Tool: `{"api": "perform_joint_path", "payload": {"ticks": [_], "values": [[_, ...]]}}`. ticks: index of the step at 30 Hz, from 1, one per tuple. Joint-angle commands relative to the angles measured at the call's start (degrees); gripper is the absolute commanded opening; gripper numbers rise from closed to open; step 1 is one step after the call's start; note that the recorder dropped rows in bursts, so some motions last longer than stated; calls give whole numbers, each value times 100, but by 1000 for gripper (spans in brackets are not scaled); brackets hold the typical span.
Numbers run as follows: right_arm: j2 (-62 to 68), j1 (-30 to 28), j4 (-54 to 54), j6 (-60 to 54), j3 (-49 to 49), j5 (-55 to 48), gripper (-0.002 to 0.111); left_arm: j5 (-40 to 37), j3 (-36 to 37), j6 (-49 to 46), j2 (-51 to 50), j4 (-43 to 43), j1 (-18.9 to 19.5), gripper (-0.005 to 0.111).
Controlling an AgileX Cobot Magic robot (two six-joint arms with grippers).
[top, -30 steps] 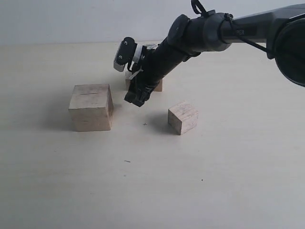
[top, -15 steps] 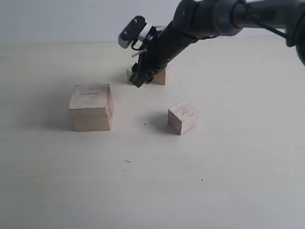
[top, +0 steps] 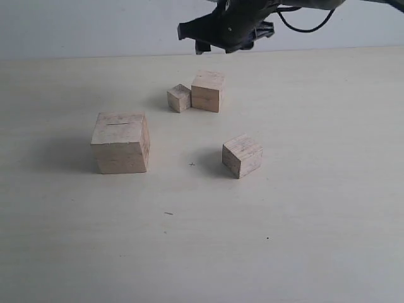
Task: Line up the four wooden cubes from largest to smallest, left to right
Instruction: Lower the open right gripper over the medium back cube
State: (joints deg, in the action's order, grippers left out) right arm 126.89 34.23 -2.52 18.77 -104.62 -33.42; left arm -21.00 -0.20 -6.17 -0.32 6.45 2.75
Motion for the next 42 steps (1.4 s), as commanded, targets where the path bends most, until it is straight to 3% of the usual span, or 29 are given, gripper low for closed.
{"api": "perform_joint_path", "payload": {"ticks": [1, 6, 25, 32, 39, 42], "values": [[420, -19, -206, 741, -396, -538, 84, 70, 20, 48, 32, -5, -8, 0], [452, -19, 292, 721, -439, -241, 95, 70, 20, 48, 32, -5, -8, 0], [514, -19, 858, 335, -439, 28, 95, 70, 20, 48, 32, -5, -8, 0], [361, -19, 1107, 376, -485, -510, 95, 70, 20, 48, 32, -5, -8, 0], [489, -19, 486, 981, -1918, -2099, 95, 70, 20, 48, 32, -5, -8, 0], [766, -19, 433, 1298, -2175, -2275, 94, 70, 20, 48, 32, -5, -8, 0]]}}
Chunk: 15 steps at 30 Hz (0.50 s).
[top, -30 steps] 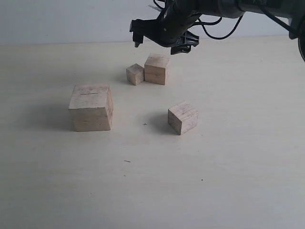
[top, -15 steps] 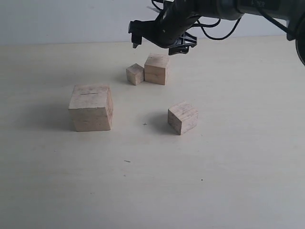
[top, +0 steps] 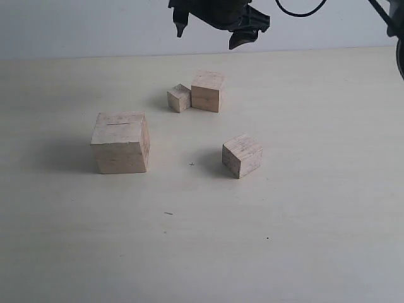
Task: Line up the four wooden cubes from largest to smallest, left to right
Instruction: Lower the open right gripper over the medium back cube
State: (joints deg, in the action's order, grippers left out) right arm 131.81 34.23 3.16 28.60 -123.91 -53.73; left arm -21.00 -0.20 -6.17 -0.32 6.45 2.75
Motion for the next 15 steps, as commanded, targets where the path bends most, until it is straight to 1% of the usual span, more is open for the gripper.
{"api": "perform_joint_path", "payload": {"ticks": [1, 5, 8, 15], "values": [[365, -19, -135, 386, -326, -257, 94, 70, 20, 48, 32, -5, -8, 0], [686, -19, -213, 641, -637, -336, 91, 70, 20, 48, 32, -5, -8, 0], [865, -19, -214, 651, -806, -347, 90, 70, 20, 48, 32, -5, -8, 0], [1118, -19, -236, 714, -853, -350, 90, 70, 20, 48, 32, -5, -8, 0]]}}
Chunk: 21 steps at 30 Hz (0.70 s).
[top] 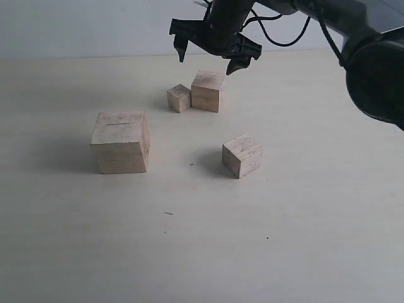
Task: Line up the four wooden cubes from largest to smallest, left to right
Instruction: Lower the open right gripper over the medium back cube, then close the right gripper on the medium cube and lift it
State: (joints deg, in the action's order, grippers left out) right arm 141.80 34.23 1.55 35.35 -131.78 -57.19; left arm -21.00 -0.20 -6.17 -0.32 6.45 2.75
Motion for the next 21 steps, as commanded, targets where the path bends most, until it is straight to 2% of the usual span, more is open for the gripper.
{"api": "perform_joint_path", "payload": {"ticks": [1, 14, 16, 21], "values": [[170, -19, -105, 44, -66, -4, 90, 70, 20, 48, 32, -5, -8, 0], [426, -19, -398, 229, -66, 20, 88, 70, 20, 48, 32, -5, -8, 0], [426, -19, -398, 229, -66, 20, 80, 70, 20, 48, 32, -5, -8, 0], [426, -19, -398, 204, -66, 20, 43, 70, 20, 48, 32, -5, -8, 0]]}}
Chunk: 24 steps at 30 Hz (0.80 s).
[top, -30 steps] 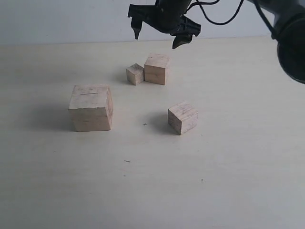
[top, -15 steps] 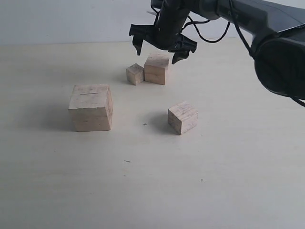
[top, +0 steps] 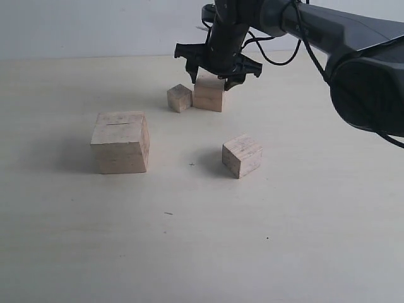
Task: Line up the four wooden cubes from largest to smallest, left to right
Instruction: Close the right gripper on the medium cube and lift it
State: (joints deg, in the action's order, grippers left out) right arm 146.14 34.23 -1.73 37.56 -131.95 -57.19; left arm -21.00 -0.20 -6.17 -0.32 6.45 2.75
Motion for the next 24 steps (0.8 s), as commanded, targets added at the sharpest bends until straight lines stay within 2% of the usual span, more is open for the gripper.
{"api": "perform_joint_path", "payload": {"ticks": [1, 4, 6, 7, 15, 21, 24], "values": [[-8, -19, -70, -73, -49, -5, 35, 70, 20, 48, 32, -5, -8, 0], [-8, -19, 236, -743, -49, -44, 13, 70, 20, 48, 32, -5, -8, 0], [-30, -19, 378, -1027, -49, -149, 2, 70, 20, 48, 32, -5, -8, 0], [-61, -19, 468, -1147, -49, -239, 0, 70, 20, 48, 32, -5, -8, 0], [-772, -19, 914, -2744, -49, -817, 0, 70, 20, 48, 32, -5, -8, 0], [-1372, -42, 1073, -5075, -49, -1277, 0, 70, 20, 48, 32, -5, -8, 0], [-1469, -109, 1317, -5685, -37, -1277, 0, 70, 20, 48, 32, -5, -8, 0]]}}
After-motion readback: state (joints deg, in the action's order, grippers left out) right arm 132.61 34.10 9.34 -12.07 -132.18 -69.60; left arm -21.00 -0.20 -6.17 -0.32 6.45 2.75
